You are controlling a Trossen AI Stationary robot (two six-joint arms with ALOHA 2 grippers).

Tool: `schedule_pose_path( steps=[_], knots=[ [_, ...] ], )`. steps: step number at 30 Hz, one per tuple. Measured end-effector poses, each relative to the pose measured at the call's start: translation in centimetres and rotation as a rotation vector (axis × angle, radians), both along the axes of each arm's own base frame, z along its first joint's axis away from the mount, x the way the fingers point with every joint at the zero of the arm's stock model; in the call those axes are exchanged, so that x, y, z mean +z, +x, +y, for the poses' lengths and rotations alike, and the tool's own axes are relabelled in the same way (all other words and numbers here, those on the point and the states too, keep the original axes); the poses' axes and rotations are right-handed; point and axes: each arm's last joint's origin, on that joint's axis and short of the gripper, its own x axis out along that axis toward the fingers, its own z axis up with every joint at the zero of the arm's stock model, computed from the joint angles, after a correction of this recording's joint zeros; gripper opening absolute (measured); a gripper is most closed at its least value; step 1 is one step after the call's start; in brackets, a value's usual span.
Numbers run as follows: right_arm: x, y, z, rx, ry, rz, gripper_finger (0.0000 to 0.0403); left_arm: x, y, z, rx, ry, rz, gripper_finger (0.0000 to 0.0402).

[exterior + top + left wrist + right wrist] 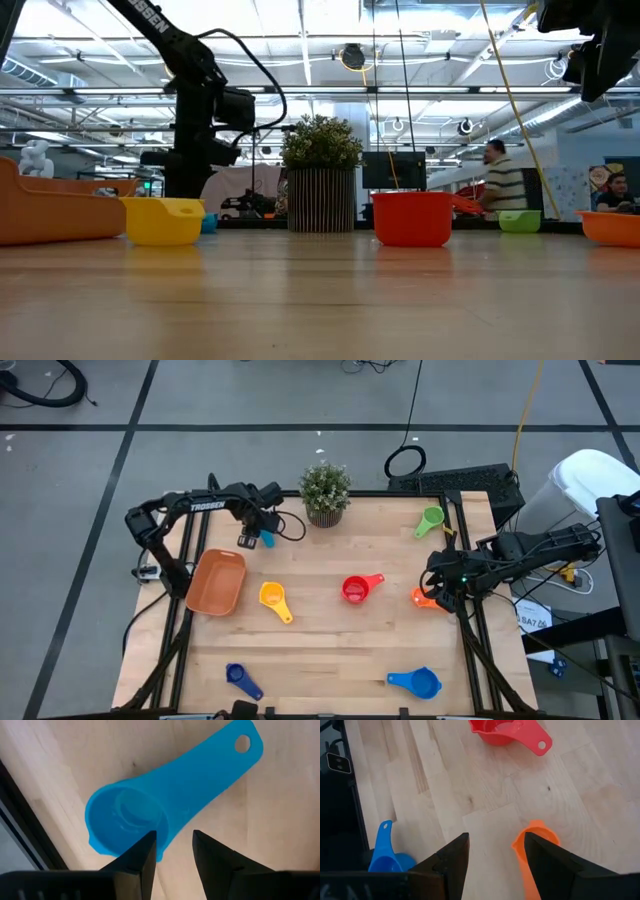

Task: Nest measuring cups in basket
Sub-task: Move the light blue measuring cup to the bottom of the table

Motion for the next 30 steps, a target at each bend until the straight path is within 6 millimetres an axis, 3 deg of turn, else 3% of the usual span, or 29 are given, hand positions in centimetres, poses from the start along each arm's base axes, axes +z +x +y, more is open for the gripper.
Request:
schedule_pose_path(
  steps=[15, 21, 24, 28, 30],
  knots=[
    [0.1, 0.2, 0.1, -0.008, 0.013, -0.020, 0.0183, -1.6, -1.0, 0.1, 0.012, 0.000, 0.002, 0.0129],
    [0.2, 0.2, 0.1, -0.012, 0.017, -0.027, 0.0183, -1.6, -0.5, 0.5, 0.026, 0.043, -0.056, 0.0128],
    [0.2, 0.2, 0.1, -0.027, 0.026, -0.024, 0.0183, -1.6, -0.5, 0.5, 0.014, 0.037, -0.052, 0.0103],
    [0.2, 0.2, 0.1, -0.030, 0.027, -0.024, 0.0183, -1.7, -0.7, 0.3, 0.030, 0.018, -0.033, 0.0021],
    [0.2, 0.2, 0.0, -0.031, 0.026, -0.024, 0.0183, -1.7, -0.8, 0.3, 0.057, 0.014, -0.033, 0.0015]
  ],
)
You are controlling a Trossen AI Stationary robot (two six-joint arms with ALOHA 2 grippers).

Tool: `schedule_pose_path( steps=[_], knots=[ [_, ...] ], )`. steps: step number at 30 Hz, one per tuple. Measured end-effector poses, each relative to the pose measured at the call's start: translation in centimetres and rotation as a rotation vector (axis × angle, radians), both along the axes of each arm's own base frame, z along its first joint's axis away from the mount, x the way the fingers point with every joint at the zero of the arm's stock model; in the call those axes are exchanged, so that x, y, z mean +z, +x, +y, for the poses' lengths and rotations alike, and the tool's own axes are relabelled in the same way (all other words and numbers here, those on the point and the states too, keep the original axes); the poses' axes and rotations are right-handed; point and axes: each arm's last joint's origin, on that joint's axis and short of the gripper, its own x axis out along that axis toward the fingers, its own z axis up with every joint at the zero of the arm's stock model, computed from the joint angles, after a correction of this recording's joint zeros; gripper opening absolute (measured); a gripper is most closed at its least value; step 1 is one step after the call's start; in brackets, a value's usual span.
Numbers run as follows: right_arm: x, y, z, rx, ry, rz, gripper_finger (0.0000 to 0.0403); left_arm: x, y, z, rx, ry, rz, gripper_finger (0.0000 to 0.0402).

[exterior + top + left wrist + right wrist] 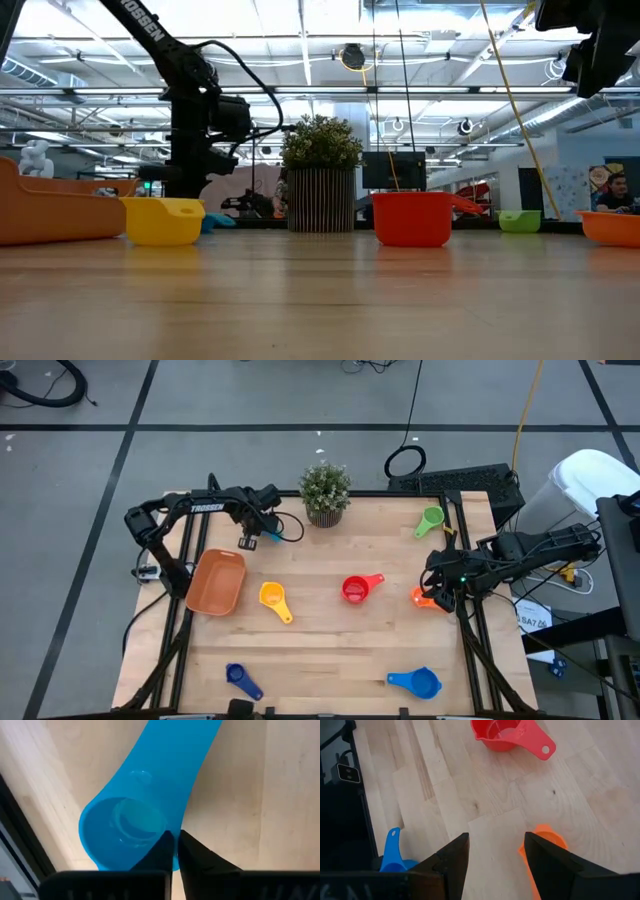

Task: Nest measuring cups in basket
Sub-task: Move the light blue measuring cup to the bottom of the table

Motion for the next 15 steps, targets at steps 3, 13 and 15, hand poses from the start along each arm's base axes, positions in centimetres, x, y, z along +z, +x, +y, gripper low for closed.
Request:
schedule_pose_path(
  steps=[3, 13, 15],
  knots=[
    [0.0, 0.0, 0.0, -0.006, -0.011, -0.002, 0.0183, 0.0, 0.0, -0.1, 0.049, 0.001, -0.006, 0.0009],
    [0.0, 0.0, -0.1, -0.011, -0.022, -0.005, 0.0183, 0.0, 2.0, -3.2, 0.026, 0.030, 0.026, 0.0007],
    [0.0, 0.0, -0.1, -0.009, -0.024, -0.005, 0.0183, 0.1, 2.4, -4.1, 0.010, 0.030, 0.033, 0.0007]
  ],
)
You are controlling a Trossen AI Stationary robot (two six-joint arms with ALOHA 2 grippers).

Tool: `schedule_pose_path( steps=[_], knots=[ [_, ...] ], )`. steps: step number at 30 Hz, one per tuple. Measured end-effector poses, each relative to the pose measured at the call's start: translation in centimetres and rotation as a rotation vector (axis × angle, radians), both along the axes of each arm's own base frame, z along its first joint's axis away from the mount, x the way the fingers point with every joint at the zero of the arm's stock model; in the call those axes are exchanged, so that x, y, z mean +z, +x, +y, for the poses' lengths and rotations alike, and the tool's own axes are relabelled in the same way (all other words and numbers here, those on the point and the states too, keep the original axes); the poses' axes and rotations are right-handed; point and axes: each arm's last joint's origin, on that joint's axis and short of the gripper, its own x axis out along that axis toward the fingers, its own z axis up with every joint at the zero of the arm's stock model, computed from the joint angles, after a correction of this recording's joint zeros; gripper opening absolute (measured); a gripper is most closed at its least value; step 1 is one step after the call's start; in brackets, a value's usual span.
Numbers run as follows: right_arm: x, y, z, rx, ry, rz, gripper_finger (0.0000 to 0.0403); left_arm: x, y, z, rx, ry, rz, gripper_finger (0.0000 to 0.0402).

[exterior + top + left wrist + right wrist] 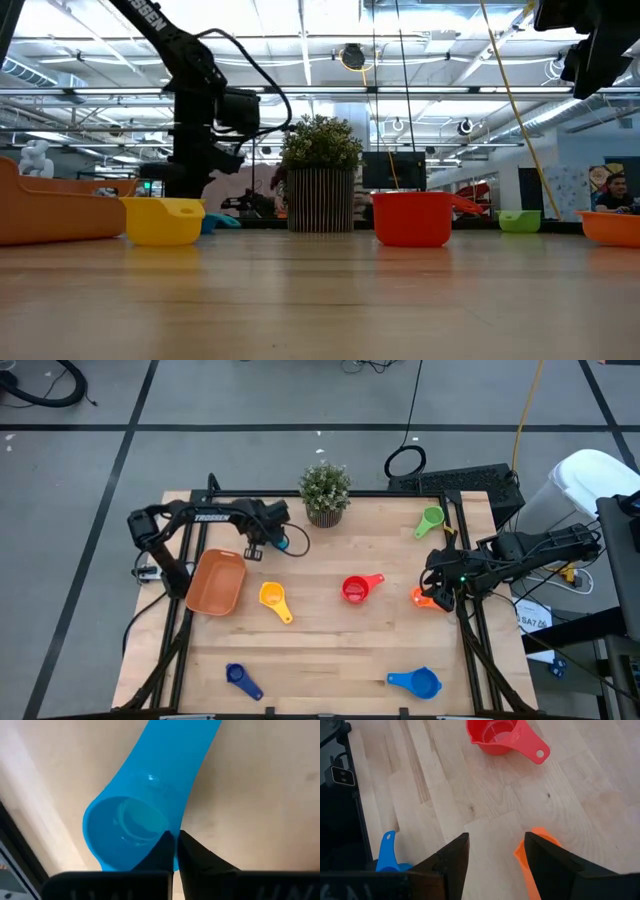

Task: Nest measuring cups in basket
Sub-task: Move the light blue measuring cup to the bottom of the table

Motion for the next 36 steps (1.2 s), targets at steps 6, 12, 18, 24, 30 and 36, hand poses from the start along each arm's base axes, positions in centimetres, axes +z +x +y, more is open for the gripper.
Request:
schedule_pose_path(
  steps=[6, 12, 18, 24, 30, 36],
  knots=[
    [0.0, 0.0, 0.0, 0.011, -0.011, -0.002, 0.0183, 1.6, 1.5, -2.4, -0.027, 0.036, -0.027, 0.0007],
    [0.0, 0.0, -0.1, 0.004, -0.038, -0.007, 0.0183, 5.4, 2.1, -4.8, -0.043, 0.084, -0.180, 0.0007],
    [0.0, 0.0, -0.1, 0.009, -0.042, -0.008, 0.0183, 8.0, 1.8, -7.5, -0.057, 0.098, -0.311, 0.0007],
    [0.0, 0.0, -0.1, 0.000, -0.055, -0.011, 0.0183, 8.4, 2.1, -10.8, -0.134, 0.071, -0.337, 0.0007],
    [0.4, 0.1, -0.8, -0.091, -0.254, -0.058, 0.0183, 9.2, 2.8, -13.6, -0.199, 0.049, -0.393, 0.0007],
    [2.5, 0.1, -1.9, -0.248, -0.493, -0.143, 0.0183, 12.9, 3.9, -14.8, -0.229, 0.050, -0.517, 0.0007]
  ],
)
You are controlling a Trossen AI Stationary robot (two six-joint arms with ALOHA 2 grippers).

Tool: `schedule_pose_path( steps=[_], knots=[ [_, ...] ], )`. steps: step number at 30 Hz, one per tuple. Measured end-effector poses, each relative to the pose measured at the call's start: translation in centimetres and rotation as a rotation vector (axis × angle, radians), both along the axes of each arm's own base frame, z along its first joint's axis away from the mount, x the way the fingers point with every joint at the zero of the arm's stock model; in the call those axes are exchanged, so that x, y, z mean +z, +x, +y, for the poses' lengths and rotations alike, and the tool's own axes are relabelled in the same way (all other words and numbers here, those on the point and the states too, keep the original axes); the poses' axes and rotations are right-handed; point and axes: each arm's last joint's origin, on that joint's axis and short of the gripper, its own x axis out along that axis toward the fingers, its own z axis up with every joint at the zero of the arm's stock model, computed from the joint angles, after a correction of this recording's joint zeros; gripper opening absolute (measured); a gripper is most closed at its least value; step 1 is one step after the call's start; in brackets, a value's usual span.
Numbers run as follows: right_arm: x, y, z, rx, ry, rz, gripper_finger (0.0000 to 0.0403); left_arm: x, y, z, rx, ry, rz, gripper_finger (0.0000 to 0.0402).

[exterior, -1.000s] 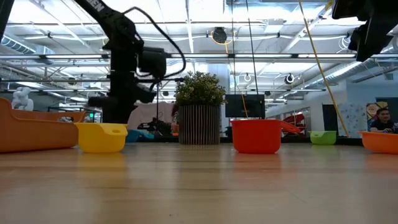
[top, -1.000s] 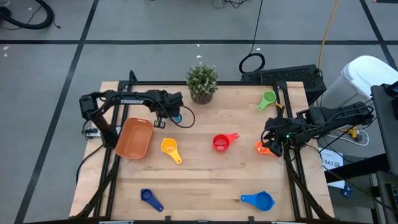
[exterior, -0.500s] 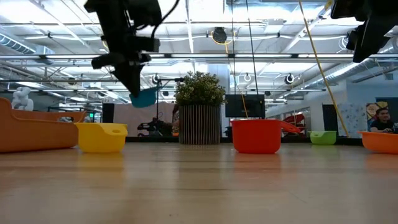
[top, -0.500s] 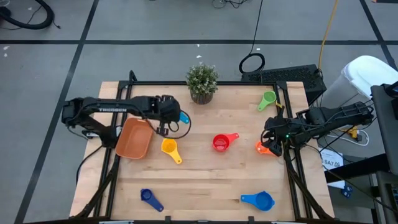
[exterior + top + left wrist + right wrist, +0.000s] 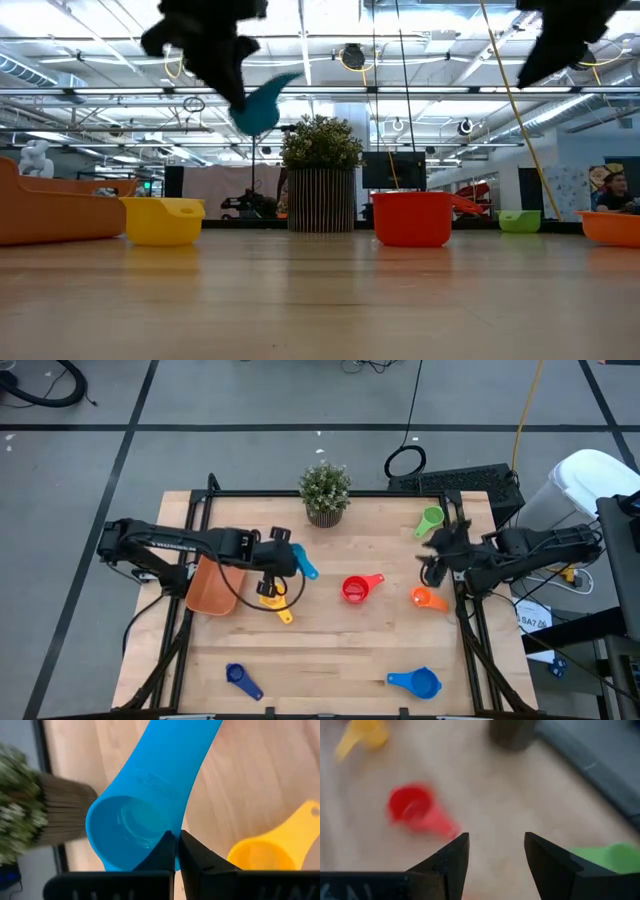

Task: Nest measuring cups in basket
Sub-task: Move the light blue measuring cup to the bottom of the table

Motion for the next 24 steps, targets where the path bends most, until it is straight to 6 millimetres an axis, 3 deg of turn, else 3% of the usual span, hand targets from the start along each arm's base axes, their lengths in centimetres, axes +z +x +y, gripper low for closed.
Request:
schedule_pose_path(
  steps=[4, 13, 17, 24],
  knots=[
    [2.0, -0.3, -0.8, -0.123, -0.173, -0.066, 0.0183, 1.6, 0.4, -0.5, -0.015, -0.002, -0.053, 0.0007],
    [5.8, -0.9, -1.5, -0.177, -0.387, -0.111, 0.0183, 1.7, 1.4, -1.9, -0.054, -0.014, -0.124, 0.0007],
    [6.8, -0.6, -1.6, -0.148, -0.432, -0.135, 0.0183, 1.2, 2.4, -2.4, -0.084, -0.001, -0.150, 0.0007],
    [7.1, -0.6, -1.6, -0.130, -0.444, -0.138, 0.0183, -0.3, 1.8, -4.5, -0.108, -0.050, -0.022, 0.0007]
  ],
)
